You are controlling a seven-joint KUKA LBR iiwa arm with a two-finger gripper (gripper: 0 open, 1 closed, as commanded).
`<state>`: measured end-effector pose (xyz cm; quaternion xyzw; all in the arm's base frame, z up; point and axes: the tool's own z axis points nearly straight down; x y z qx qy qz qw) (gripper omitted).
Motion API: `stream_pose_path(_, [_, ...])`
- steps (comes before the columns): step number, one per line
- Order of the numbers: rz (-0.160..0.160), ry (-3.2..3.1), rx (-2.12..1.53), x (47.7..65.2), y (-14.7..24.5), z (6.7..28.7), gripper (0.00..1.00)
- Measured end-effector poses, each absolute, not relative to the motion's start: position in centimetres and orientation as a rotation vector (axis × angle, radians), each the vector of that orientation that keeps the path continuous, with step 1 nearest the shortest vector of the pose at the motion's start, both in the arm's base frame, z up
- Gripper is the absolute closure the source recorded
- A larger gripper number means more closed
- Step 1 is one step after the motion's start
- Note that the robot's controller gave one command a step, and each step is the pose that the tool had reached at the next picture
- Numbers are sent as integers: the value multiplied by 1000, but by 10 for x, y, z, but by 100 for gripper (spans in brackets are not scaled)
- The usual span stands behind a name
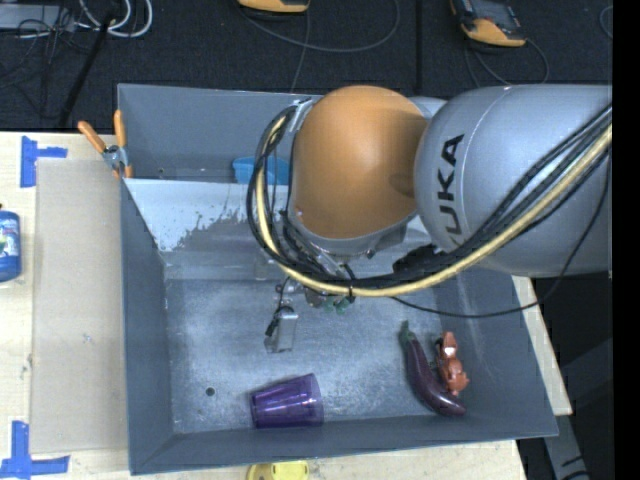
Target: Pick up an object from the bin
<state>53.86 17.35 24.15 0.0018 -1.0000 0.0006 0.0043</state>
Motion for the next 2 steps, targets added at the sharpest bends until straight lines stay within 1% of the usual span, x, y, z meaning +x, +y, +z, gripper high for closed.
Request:
stream_pose_path(1, [0,-3140,-1,540,173,246,0])
stream_pose_path(2, [-3,-3144,128,536,159,223,0])
